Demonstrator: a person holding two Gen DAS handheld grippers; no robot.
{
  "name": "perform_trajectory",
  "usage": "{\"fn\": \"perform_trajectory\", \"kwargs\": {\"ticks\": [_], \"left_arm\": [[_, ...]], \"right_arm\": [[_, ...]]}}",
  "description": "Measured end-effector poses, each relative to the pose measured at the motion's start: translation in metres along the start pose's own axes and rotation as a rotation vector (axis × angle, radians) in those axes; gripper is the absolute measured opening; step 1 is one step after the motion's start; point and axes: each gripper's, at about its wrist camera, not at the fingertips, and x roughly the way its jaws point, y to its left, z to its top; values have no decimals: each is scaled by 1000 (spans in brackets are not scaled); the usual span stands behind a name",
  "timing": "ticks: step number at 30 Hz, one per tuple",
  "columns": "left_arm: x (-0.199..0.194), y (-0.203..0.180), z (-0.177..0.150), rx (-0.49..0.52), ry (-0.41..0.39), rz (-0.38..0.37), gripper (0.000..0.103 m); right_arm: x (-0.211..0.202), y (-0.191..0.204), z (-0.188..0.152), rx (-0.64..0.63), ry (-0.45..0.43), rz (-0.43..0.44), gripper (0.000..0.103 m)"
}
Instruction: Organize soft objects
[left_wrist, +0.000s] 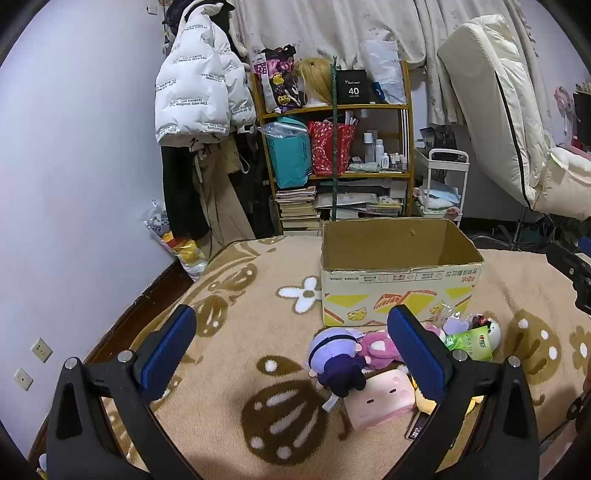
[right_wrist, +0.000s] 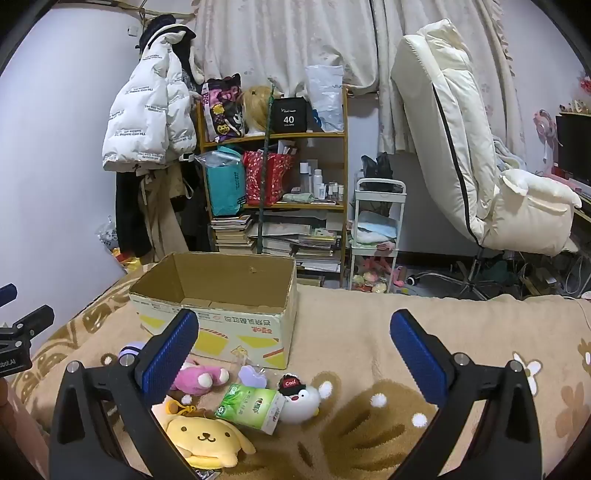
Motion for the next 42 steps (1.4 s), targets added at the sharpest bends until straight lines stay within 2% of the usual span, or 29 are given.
{"fn": "perform_trajectory", "kwargs": {"ticks": [42], "left_arm": [[1, 0, -1, -4, 5, -4, 102]], "right_arm": [[1, 2, -2, -12, 3, -7, 103]]}}
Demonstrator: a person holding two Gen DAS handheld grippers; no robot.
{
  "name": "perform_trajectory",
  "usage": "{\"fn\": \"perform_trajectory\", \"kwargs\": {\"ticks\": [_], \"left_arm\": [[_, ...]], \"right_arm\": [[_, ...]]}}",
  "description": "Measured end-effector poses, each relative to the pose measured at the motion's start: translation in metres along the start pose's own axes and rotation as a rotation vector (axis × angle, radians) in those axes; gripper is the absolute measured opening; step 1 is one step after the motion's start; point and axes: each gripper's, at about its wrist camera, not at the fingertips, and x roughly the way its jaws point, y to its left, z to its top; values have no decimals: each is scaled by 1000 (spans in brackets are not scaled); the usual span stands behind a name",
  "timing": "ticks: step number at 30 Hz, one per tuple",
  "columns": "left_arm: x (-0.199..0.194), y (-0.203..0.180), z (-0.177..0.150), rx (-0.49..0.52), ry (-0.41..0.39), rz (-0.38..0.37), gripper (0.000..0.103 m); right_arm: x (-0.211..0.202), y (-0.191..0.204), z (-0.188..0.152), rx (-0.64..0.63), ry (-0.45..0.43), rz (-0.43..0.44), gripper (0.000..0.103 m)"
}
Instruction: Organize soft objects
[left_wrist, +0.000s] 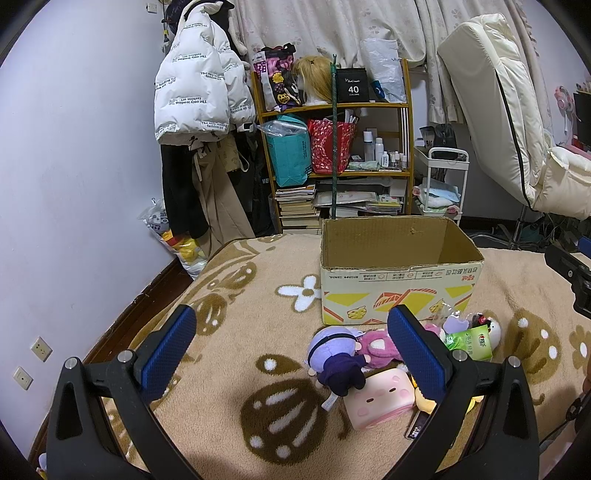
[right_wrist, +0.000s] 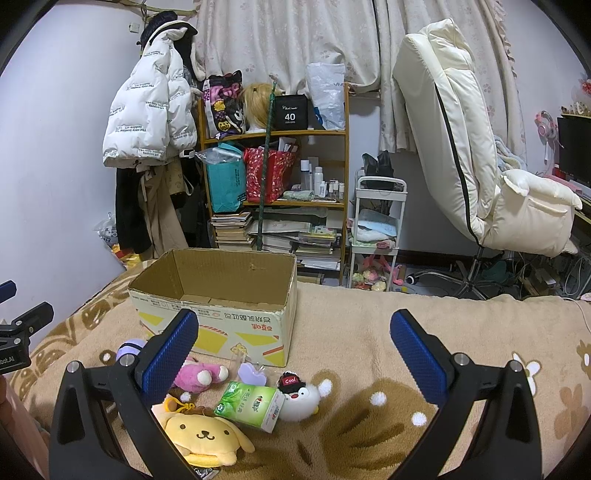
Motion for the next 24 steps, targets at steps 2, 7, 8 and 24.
{"fn": "perform_trajectory", "kwargs": {"ticks": [2, 7, 8, 24], "left_arm": [[0, 0, 0, 0, 0, -1, 102], [0, 0, 0, 0, 0, 0, 102], [0, 0, 0, 0, 0, 0, 102], [0, 0, 0, 0, 1, 0, 102]], "right_arm": [[0, 0, 0, 0, 1, 2, 103], [1, 0, -1, -1, 2, 2, 103], [1, 0, -1, -1, 2, 2, 103], [2, 2, -2, -1, 5, 2, 103]]}}
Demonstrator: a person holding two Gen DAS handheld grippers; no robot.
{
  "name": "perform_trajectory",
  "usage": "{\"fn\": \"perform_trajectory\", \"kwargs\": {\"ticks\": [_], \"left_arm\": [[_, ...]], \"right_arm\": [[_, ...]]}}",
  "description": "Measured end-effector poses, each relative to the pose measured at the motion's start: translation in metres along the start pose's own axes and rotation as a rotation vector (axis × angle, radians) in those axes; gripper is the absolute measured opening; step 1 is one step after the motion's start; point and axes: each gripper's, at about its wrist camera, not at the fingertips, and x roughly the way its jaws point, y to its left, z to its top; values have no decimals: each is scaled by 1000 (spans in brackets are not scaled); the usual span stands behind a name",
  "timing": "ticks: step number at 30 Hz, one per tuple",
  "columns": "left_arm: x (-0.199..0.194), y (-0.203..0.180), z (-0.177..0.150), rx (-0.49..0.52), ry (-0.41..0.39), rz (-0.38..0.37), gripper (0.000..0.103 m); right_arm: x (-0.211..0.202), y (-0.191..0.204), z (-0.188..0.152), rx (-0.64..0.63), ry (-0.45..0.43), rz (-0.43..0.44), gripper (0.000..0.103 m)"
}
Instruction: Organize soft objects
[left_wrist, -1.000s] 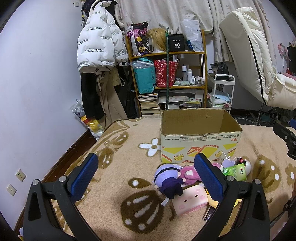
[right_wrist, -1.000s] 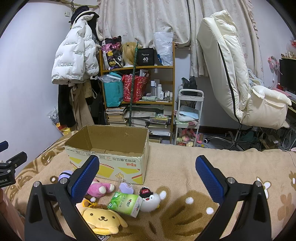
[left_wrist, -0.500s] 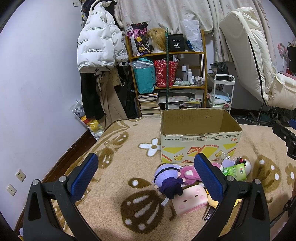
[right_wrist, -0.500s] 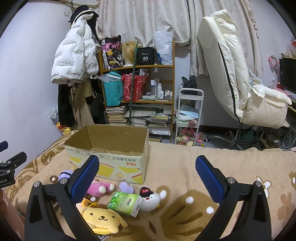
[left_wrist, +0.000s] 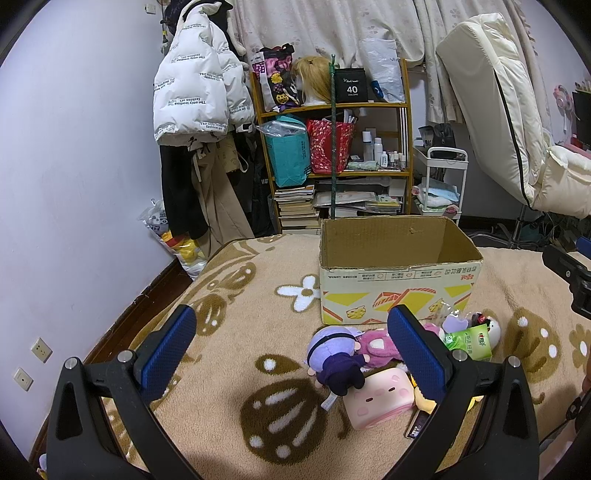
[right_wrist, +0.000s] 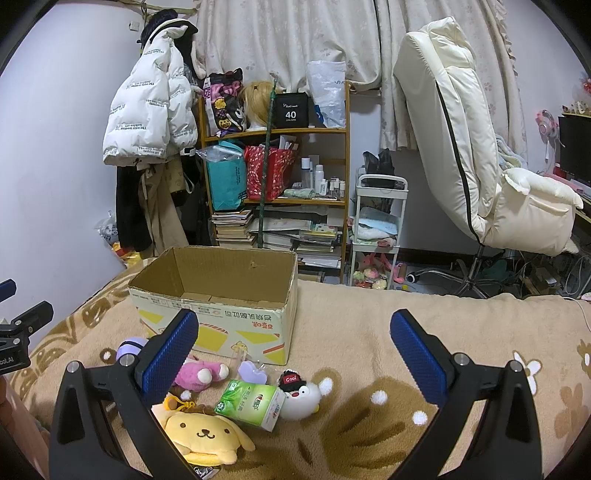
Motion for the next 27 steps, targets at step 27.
{"fn": "perform_trajectory", "kwargs": {"ticks": [27], "left_arm": [[0, 0, 0, 1, 2, 0, 102]], "right_arm": [[1, 1, 1, 0, 4, 0, 103]]}}
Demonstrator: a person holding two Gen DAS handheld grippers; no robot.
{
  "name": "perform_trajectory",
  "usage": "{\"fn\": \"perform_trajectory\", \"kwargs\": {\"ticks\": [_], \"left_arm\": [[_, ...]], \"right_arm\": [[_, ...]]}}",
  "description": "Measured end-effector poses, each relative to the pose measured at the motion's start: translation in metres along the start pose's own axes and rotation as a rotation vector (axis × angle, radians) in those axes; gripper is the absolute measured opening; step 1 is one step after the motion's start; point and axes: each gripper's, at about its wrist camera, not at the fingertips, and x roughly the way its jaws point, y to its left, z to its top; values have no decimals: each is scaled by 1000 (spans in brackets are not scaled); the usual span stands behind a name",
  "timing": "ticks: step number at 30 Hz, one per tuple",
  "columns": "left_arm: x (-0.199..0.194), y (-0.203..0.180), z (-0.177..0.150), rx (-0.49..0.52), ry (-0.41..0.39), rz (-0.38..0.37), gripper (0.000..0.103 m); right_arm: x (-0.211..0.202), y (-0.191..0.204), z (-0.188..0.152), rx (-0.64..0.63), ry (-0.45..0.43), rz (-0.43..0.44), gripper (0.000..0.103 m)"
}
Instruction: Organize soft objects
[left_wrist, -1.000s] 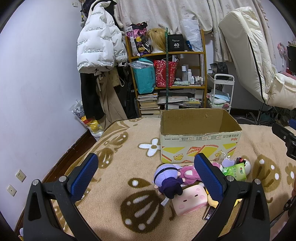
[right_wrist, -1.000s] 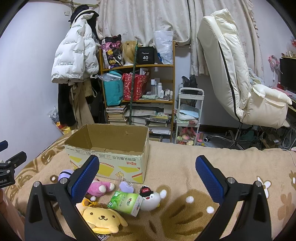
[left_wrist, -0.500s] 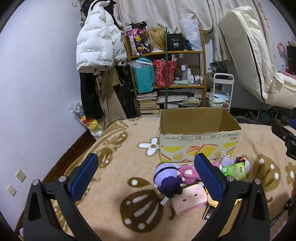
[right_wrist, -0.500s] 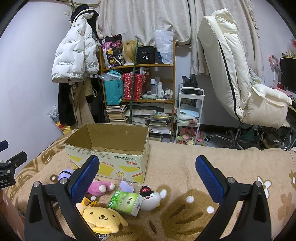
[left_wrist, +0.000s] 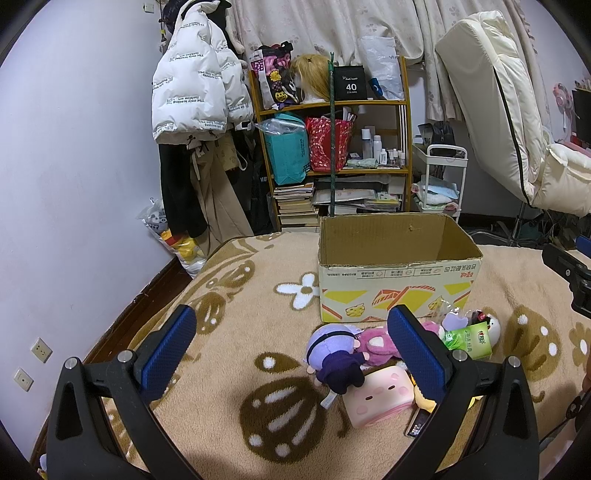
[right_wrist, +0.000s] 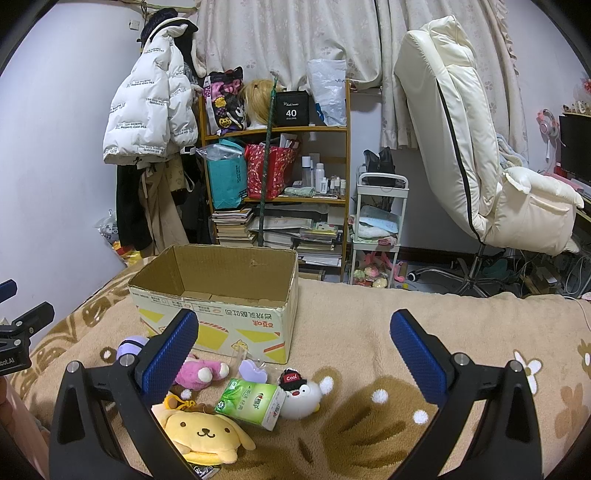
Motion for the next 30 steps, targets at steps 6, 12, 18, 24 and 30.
{"fn": "perform_trajectory", "kwargs": {"ticks": [6, 12, 18, 24, 30], "left_arm": [[0, 0, 0, 1, 1, 0, 102], [0, -3, -6, -15, 17, -19, 102], [11, -7, -15, -13, 70, -25, 102], [18, -7, -12, -14, 119, -59, 102], [31, -15, -11, -6, 180, -80, 102]], "right_arm": [[1, 0, 1, 0, 2, 0, 103], [0, -1, 5, -3, 8, 13, 103], [11, 6, -11, -8, 62, 41, 103], [13, 13, -7, -13, 136, 72, 103], [26, 21, -13, -5, 232, 130, 103]]}}
